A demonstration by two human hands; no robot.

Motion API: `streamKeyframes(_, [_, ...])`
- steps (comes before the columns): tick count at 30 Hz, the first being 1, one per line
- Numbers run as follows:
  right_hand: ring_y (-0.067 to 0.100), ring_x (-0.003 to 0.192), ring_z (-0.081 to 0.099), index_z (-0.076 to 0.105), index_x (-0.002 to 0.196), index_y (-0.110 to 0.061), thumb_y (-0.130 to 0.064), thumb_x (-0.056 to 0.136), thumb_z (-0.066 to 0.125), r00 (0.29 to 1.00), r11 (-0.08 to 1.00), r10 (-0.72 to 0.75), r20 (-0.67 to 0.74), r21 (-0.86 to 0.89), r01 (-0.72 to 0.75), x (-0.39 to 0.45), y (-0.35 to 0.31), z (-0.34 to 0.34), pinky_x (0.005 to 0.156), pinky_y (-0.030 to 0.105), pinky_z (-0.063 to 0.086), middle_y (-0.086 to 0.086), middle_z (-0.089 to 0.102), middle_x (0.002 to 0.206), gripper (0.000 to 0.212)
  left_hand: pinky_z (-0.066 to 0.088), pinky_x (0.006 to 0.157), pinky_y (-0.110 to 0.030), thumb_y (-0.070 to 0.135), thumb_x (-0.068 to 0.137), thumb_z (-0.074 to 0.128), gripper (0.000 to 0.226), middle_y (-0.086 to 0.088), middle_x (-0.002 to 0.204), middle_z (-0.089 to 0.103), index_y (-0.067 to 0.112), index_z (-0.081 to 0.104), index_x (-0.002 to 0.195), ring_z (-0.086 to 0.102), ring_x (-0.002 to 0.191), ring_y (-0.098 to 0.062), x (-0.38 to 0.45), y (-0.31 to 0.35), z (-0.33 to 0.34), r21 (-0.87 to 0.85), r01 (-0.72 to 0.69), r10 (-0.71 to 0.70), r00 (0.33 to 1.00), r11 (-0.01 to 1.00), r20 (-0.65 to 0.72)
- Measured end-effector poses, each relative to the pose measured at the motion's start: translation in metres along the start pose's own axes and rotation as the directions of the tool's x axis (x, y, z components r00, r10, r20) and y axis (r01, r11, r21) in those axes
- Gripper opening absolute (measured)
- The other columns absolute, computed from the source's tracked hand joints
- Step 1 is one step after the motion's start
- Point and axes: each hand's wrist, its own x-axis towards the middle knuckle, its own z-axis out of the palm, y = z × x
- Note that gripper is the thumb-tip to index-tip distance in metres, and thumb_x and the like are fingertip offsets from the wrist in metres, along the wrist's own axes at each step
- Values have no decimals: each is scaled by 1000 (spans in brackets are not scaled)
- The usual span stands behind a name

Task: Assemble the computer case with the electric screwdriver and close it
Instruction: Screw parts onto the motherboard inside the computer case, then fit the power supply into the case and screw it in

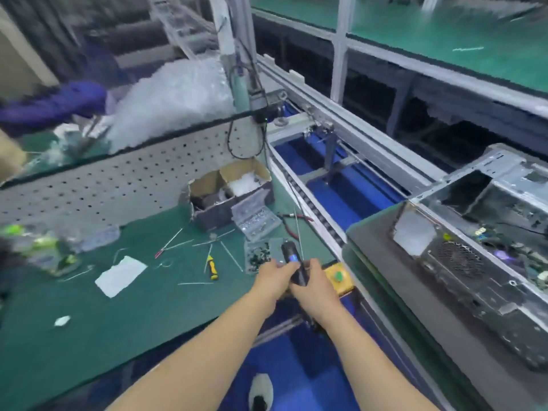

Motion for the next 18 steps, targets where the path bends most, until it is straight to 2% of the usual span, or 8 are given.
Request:
streamKeyframes(2, [21,97,67,49,115,-29,-28,84,78,995,999,-24,101,-32,27,2,-11,29,86,38,54,-3,70,109,42,58,77,-46,29,87,75,31,-24,94,74,-1,73,97,68,77,-31,1,-10,-36,-40,3,-6,997,999,-72])
streamKeyframes(4, [25,111,66,50,134,-23,-27,86,74,983,995,-30,179,-83,45,6,-21,53,95,36,52,4,69,127,54,55,73,-51,26,91,73,29,-30,93,70,-2,70,99,59,76,-27,6,-21,-69,-71,4,-14,989,997,-145])
streamKeyframes(5, [26,119,63,47,144,-19,-27,88,71,980,991,-28,199,-123,53,9,-27,61,99,35,50,7,64,137,62,52,69,-51,26,93,71,25,-26,88,66,2,67,97,56,76,-25,8,-26,-85,-62,14,-25,984,998,-177])
streamKeyframes(7, [28,119,61,43,153,-15,-24,92,66,978,975,-17,210,-215,63,19,-39,70,95,32,47,10,56,146,65,44,60,-37,28,96,68,21,-16,83,57,10,59,92,49,71,-23,19,-35,-116,-32,44,-51,971,999,-234])
streamKeyframes(9, [27,107,61,51,146,-13,-21,95,60,977,953,-3,212,-295,67,33,-50,77,86,32,46,11,61,139,52,40,52,-29,27,96,66,24,-14,83,58,10,55,83,49,67,-24,32,-43,-145,-2,83,-80,952,997,-297])
streamKeyframes(11, [30,107,63,59,134,-12,-19,97,57,979,936,9,205,-345,63,46,-61,86,86,34,49,12,66,129,38,42,52,-31,23,96,67,25,-16,87,61,12,54,78,53,69,-27,46,-50,-168,-8,95,-91,933,995,-348])
streamKeyframes(15, [33,111,63,66,122,-9,-17,99,55,971,879,20,239,-467,97,71,-82,125,87,35,50,14,69,124,27,57,73,-45,23,92,72,22,-18,95,70,14,55,82,62,76,-30,73,-51,-198,-53,133,-143,917,990,-373])
streamKeyframes(18, [34,108,64,68,119,-11,-16,99,54,958,842,58,282,-530,105,87,-92,163,87,36,52,13,70,121,25,58,73,-45,23,91,73,23,-18,92,70,13,56,79,63,75,-30,101,-52,-217,-57,145,-156,919,988,-363])
